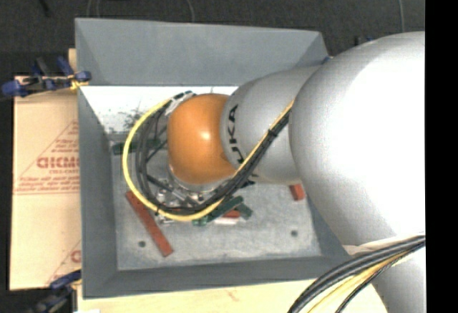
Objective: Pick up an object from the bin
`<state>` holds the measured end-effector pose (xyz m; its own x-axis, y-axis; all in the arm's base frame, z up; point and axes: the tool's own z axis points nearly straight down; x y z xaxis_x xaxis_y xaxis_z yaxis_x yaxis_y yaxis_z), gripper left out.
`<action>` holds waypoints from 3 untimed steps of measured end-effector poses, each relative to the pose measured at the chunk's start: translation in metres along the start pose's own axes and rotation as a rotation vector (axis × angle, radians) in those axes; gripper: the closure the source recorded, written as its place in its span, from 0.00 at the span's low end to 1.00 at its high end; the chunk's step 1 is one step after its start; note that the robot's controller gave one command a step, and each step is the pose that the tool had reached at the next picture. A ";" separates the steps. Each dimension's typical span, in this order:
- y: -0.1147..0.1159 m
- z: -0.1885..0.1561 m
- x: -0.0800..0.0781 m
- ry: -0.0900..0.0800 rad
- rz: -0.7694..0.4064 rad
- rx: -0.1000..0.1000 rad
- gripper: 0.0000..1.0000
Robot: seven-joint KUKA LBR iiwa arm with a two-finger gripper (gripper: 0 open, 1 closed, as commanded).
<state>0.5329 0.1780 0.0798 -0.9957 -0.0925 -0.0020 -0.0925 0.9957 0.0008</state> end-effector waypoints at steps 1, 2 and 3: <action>0.000 -0.001 0.001 0.000 0.000 0.000 1.00; -0.023 -0.090 -0.053 -0.005 -0.176 0.000 0.00; -0.023 -0.088 -0.051 -0.002 -0.175 -0.001 0.00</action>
Offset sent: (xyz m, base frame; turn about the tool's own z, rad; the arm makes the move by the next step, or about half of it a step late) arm 0.0520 -0.0177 0.0876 -0.1768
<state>0.5860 0.1601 0.1682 -0.9643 -0.2646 -0.0044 -0.2646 0.9644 0.0015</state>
